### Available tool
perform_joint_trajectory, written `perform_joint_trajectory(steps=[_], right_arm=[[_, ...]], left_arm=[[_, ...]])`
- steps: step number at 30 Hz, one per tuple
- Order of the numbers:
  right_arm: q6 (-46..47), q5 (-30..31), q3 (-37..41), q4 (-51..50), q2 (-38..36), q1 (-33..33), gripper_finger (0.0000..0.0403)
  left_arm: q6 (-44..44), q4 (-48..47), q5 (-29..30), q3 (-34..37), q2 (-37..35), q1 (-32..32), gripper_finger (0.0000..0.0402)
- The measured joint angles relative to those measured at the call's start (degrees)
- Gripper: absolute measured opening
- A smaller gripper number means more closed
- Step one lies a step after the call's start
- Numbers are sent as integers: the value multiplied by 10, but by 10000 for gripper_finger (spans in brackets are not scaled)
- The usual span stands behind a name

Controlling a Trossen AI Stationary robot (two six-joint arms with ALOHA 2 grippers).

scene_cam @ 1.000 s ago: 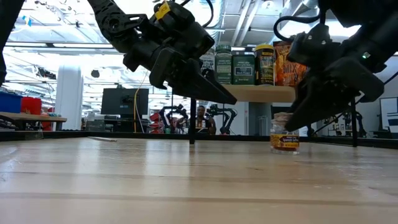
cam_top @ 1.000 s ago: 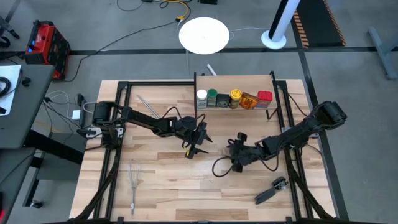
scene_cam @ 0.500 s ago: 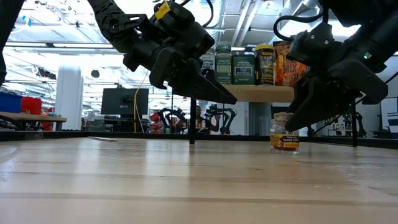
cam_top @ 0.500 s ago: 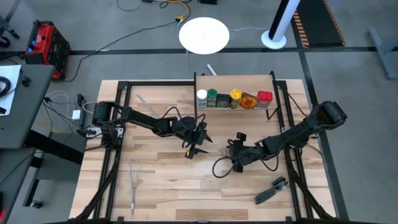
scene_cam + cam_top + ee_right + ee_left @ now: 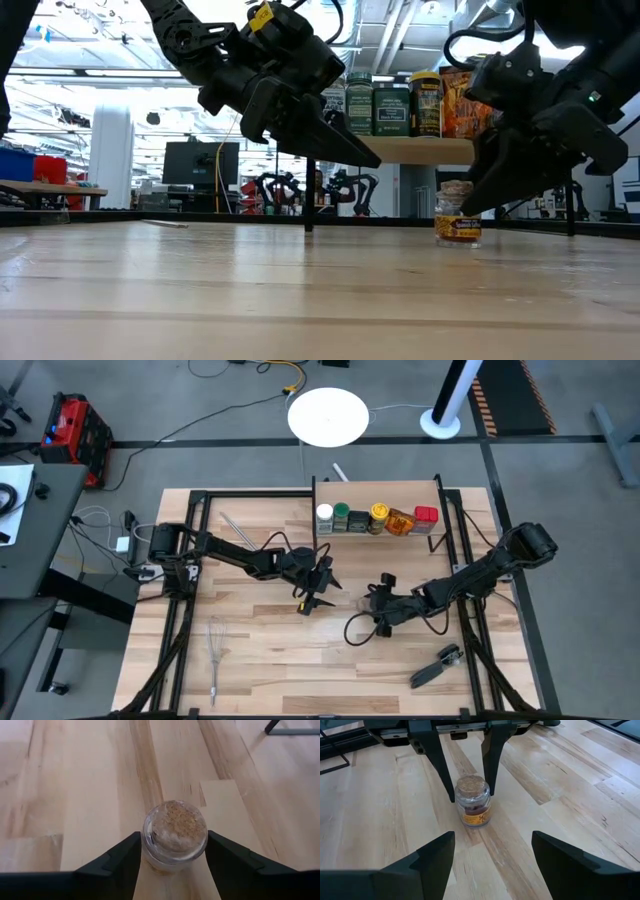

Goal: Shelf spices
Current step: Put the transparent seasoning bottle on the shelf

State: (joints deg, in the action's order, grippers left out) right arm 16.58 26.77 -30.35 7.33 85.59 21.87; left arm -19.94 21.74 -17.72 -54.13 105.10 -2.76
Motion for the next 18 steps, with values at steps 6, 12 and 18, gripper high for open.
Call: perform_joint_trajectory(steps=[6, 12, 18], right_arm=[[-20, 0, 0, 41, 0, 1, 209], [-21, 0, 0, 37, 0, 2, 197], [-21, 0, 0, 39, 0, 1, 197]], left_arm=[[0, 0, 0, 0, 0, 0, 256], [0, 0, 0, 0, 0, 0, 256], [-2, 0, 0, 0, 0, 0, 256]])
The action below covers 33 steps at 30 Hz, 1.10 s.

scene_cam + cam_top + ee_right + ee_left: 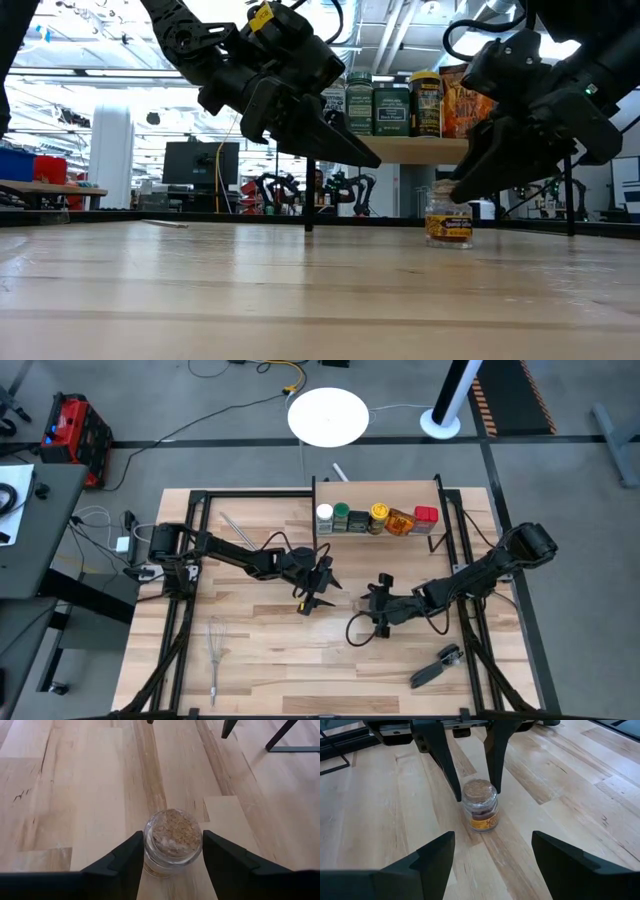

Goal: Shelf spices
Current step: Put the transparent seasoning bottle on the shelf

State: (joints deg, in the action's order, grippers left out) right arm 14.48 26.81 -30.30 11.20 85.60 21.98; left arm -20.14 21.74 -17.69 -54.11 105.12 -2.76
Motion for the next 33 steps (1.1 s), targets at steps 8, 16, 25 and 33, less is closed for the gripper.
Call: perform_joint_trajectory(steps=[8, 16, 25, 33], right_arm=[[0, 0, 0, 1, 0, 0, 187], [0, 3, 0, 2, 0, 0, 167], [5, -1, 0, 11, 0, 0, 188], [7, -20, 0, 11, 0, -9, 211]], left_arm=[[-3, 9, 0, 0, 0, 0, 256], [-2, 9, 0, 0, 0, 0, 256], [-4, 8, 0, 0, 6, -1, 256], [49, 158, -67, -1, 110, -3, 256]])
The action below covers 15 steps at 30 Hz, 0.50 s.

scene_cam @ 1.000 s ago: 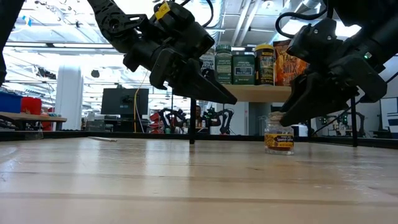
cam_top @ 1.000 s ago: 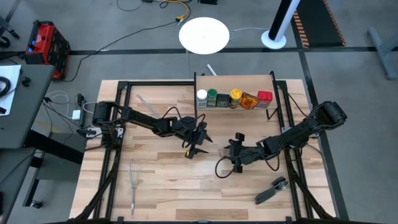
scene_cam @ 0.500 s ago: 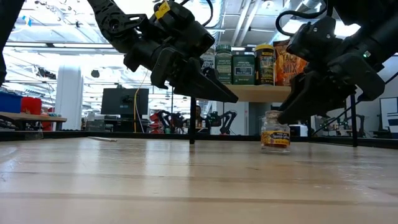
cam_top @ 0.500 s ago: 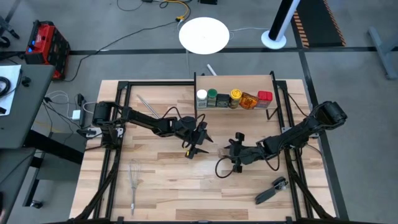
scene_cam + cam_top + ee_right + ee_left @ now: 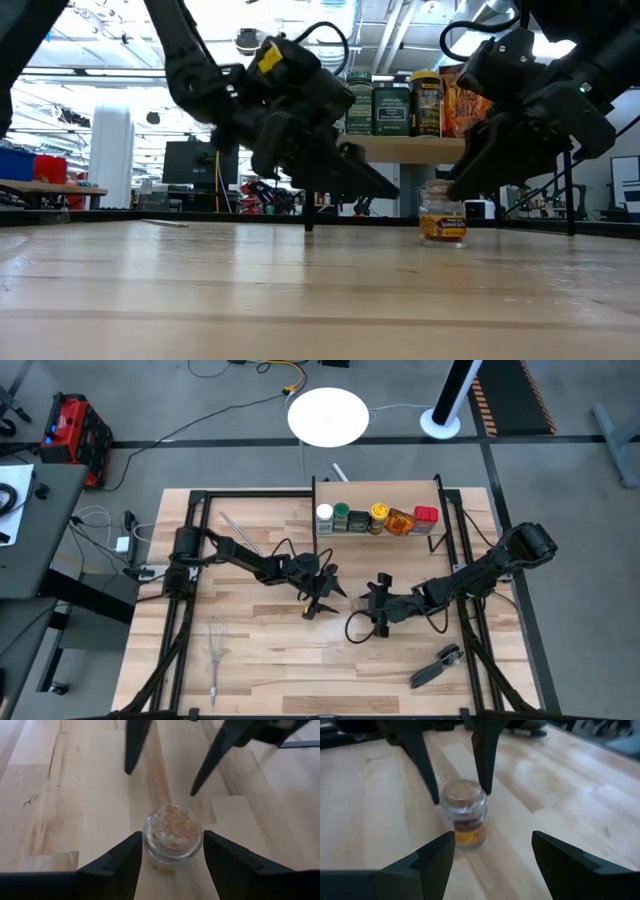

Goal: Shelf spices
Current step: Put the transparent seasoning bottle on the shelf

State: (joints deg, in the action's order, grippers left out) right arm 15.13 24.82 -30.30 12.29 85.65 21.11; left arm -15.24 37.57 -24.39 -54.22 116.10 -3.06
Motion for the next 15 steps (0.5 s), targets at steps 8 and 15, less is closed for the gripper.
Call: perform_joint_trajectory(steps=[8, 15], right_arm=[[-10, -40, 0, -3, 0, -19, 212], [-30, -65, 0, -2, 0, -38, 213]], left_arm=[[36, 26, -31, -13, 32, -12, 256], [34, 18, -33, -13, 32, -12, 256]])
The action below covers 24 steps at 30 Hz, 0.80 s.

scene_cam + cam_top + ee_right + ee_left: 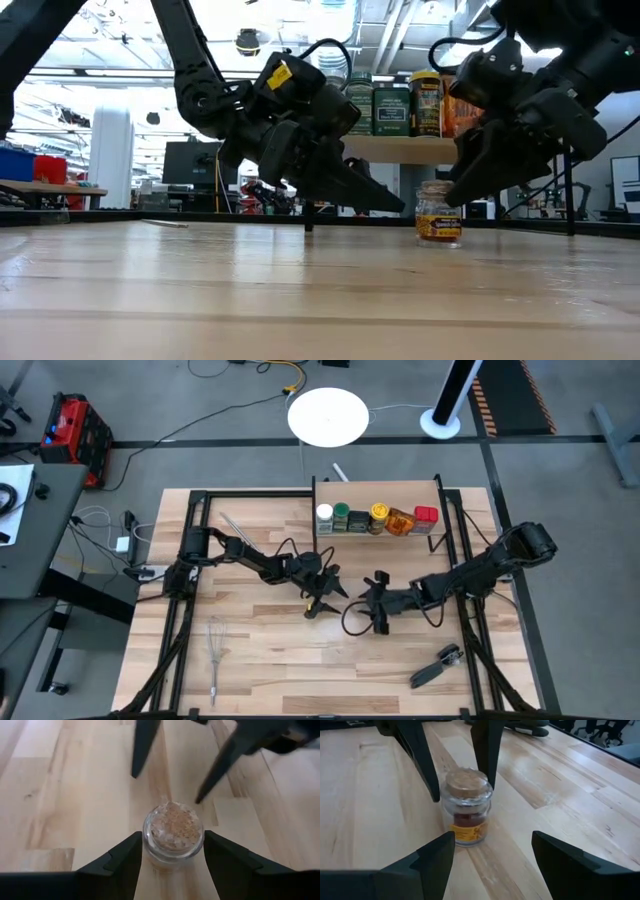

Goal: Shelf spices
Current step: Put the transparent seasoning bottle on the shelf

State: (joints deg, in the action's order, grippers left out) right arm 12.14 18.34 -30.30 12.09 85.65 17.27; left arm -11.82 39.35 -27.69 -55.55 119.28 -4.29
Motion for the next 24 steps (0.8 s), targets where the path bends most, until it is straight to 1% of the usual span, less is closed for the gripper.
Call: perform_joint_trajectory(steps=[6, 15, 18, 21, 24], right_arm=[[-36, -15, 0, 30, 0, 0, 213], [-45, -36, 0, 35, 2, -16, 213], [-52, -37, 0, 51, 25, -17, 213], [-53, -52, -2, 105, 67, -17, 213], [-54, -53, -2, 158, 102, -16, 213]], left_arm=[[1, 0, 0, 0, 0, 0, 256], [1, 0, 0, 0, 0, 0, 256], [1, 0, 0, 0, 0, 0, 256], [1, 0, 0, 0, 0, 0, 256], [1, 0, 0, 0, 0, 0, 256]])
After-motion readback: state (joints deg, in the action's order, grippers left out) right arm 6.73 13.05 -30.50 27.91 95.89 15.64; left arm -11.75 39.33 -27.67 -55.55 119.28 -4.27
